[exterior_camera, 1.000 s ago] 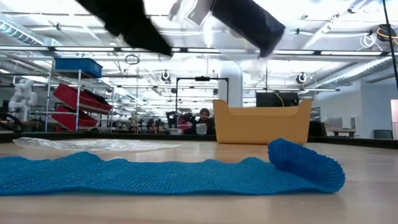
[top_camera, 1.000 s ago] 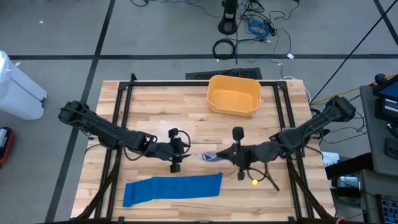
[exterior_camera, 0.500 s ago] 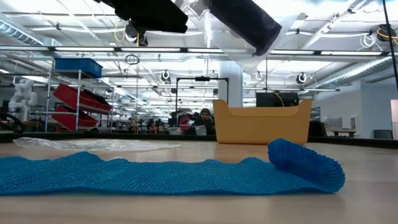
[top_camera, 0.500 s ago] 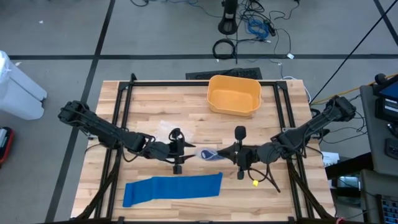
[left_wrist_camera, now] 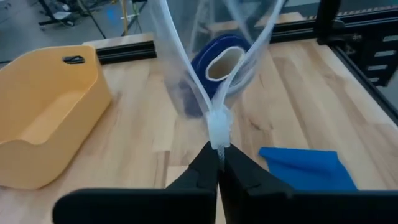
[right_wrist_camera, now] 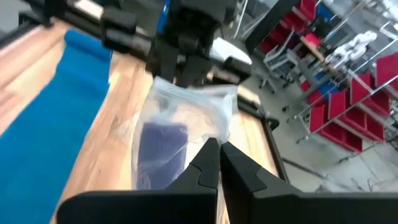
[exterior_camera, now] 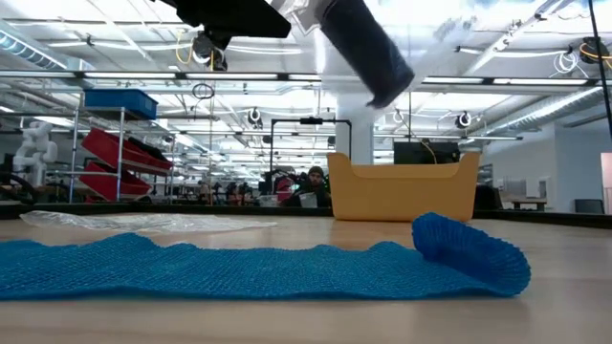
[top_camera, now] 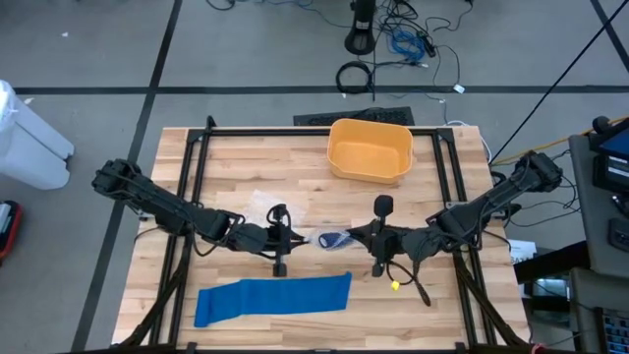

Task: Roll bandage
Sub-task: Close the transparent zip bag

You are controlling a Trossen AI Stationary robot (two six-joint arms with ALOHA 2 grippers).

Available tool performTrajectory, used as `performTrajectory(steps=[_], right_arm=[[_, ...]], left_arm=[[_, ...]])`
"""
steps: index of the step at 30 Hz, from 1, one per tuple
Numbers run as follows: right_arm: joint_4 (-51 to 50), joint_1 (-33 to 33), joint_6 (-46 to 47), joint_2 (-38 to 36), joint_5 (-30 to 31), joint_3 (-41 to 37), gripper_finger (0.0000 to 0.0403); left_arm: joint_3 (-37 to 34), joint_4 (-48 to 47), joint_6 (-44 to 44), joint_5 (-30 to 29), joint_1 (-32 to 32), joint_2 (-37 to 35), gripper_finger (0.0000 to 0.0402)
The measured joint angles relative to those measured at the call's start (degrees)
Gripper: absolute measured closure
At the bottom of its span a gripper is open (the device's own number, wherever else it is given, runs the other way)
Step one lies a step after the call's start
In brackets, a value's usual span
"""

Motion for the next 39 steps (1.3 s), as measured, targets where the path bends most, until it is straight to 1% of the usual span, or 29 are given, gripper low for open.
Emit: performTrajectory(steps=[3,7,11,15,17,19,21,24,26,28,30,32,36,39], right_arm=[[-4.16,-0.02,1.82,0.0,-1.39,0.0,0.0403],[-7.45,0.0,5.05,0.0,-3.2,0.0,0.0403],[-8.92,0.25,10.55,-0.73,-3.87,0.0,0.0394],[-12.94,0.37,16.99,-1.95,-8.7,0.04,0.0359],[-13.76,0.21,19.42,-1.82,-11.83,0.04,0.0335],[-11.76,-0.48,20.03,-0.57,-12.36,0.04,0.0309],[-7.46,-1.8,18.19,1.83,-12.08,0.04,0.0282],[2.55,-4.25,11.68,6.87,-11.9,0.04,0.0242],[9.73,-5.94,7.06,10.6,-11.87,0.11,0.0217],[13.63,-7.61,4.63,13.98,-11.91,1.01,0.0196],[13.83,-9.31,3.76,17.05,-11.97,3.1,0.0181],[11.77,-10.94,3.92,19.89,-13.17,5.6,0.0173],[9.16,-13.5,5.94,25.8,-21.31,10.07,0.0176],[9.26,-14.32,6.21,29.11,-23.95,12.43,0.0185]], left_arm=[[0.0,-0.18,-0.04,1.67,0.0,0.0,0.0398],[0.0,-1.76,-0.1,2.14,0.0,0.0,0.0399],[0.0,-8.81,-3.12,2.43,0.63,0.0,0.04],[0.0,-18.58,-7.87,2.45,2.0,0.0,0.04],[0.0,-21.52,-9.61,2.45,2.62,0.0,0.0401],[-0.01,-22.47,-10.43,2.43,2.94,0.0,0.0401],[0.0,-21.89,-10.38,2.43,3.25,0.03,0.0401],[0.0,-20.43,-10.07,2.6,3.73,1.01,0.0401],[0.0,-19.62,-8.88,3.99,4.23,1.98,0.0401],[0.0,-19.38,-7.63,5.33,4.65,3.16,0.0401],[0.0,-19.4,-6.65,5.7,4.92,4.28,0.0401],[0.0,-19.22,-5.6,5.96,5.09,5.2,0.0401],[0.0,-18.16,-2.87,6.01,5.11,6.05,0.0401],[0.0,-17.42,-2.51,6.01,5.09,6.16,0.0401]])
